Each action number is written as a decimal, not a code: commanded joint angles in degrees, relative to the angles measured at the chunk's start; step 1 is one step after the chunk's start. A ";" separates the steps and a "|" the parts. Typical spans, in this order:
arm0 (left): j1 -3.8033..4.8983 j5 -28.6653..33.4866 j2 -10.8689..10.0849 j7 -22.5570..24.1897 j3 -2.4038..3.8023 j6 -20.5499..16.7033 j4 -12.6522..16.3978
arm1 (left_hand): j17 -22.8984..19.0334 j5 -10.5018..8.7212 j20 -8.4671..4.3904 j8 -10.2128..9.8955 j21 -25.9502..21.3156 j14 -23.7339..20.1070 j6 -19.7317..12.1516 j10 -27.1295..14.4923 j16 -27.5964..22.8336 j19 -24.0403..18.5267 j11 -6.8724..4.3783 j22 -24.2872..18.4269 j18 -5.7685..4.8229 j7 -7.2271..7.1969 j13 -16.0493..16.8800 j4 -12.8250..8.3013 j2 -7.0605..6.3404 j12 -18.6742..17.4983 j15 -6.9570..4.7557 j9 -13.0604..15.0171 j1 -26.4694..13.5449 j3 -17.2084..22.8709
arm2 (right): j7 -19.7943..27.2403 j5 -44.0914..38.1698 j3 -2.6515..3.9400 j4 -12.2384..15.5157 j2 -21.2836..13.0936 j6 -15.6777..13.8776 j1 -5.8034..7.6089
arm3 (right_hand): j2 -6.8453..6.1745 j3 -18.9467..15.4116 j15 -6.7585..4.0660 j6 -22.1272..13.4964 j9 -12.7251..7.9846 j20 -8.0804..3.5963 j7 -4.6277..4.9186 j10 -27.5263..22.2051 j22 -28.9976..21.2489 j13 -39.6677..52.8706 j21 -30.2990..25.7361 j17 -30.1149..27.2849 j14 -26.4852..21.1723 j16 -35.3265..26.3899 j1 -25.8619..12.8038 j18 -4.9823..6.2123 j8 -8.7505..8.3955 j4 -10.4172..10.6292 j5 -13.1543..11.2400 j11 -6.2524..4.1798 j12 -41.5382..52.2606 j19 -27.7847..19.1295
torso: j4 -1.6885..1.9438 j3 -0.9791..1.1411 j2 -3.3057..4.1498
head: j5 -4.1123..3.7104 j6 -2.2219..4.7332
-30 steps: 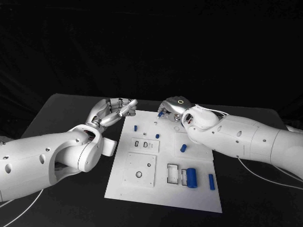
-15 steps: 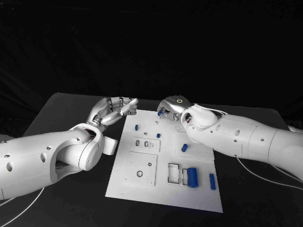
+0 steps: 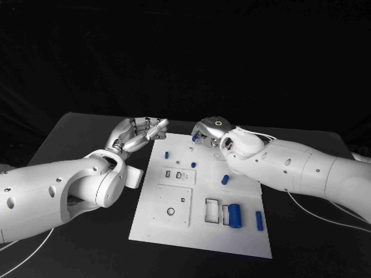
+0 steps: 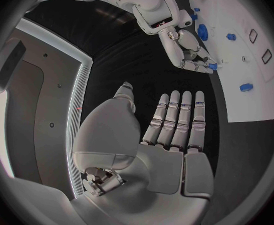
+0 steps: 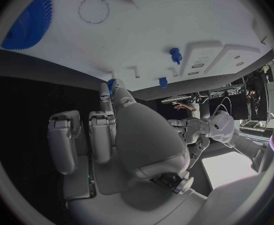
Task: Assemble the parts on the task board
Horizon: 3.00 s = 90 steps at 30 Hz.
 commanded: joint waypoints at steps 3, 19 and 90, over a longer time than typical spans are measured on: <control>0.18 -0.34 0.04 0.57 0.06 0.03 0.01 | 0.10 -0.23 -0.01 0.27 -0.25 -0.21 -0.41 -0.37 -0.14 -0.23 0.12 -0.12 0.89 1.14 0.08 0.07 0.56 -0.28 0.21 0.10 0.06 0.40 | -0.55 -0.76 -0.02 0.59 -0.04 1.23 -0.09 | 0.17 0.32 0.32 0.46 0.01 0.40 -0.06 -0.42 15.09 0.11 0.26 15.07 6.08 0.23 -0.08 -0.39 0.20 0.25 0.17 0.00 0.38 6.00 | 0.14 0.03 -0.01 | -0.17 0.20; 0.18 -0.34 0.06 0.51 0.05 0.00 -0.08 | 0.10 -0.23 -0.01 0.29 -0.26 -0.23 -0.47 -0.38 -0.16 -0.23 0.13 -0.13 0.89 1.15 0.08 0.06 0.64 -0.29 0.21 0.10 0.12 0.41 | -1.28 -0.81 -0.03 -0.65 0.83 3.79 -0.18 | -0.55 1.00 0.73 -1.21 -0.50 0.71 0.18 -2.45 15.09 0.05 0.26 15.07 6.08 0.23 -0.39 -0.39 -0.65 1.14 0.15 0.45 0.25 6.00 | 0.09 -0.07 0.04 | -0.22 0.28; 0.06 -0.18 2.41 0.39 -0.43 1.40 -3.79 | 0.12 -0.24 0.00 0.38 -0.30 -0.29 -0.66 -0.39 -0.21 -0.28 0.14 -0.19 0.88 1.18 0.10 0.06 0.94 -0.33 0.23 0.13 0.27 0.44 | -7.23 16.11 -1.34 20.21 -24.26 4.34 2.49 | -14.22 6.30 -0.31 -12.45 8.42 -0.14 0.10 23.41 15.09 86.68 0.26 15.07 6.08 0.23 -20.41 -0.39 4.55 1.50 20.13 -0.56 86.93 6.00 | -0.56 0.11 -0.99 | -6.16 -0.67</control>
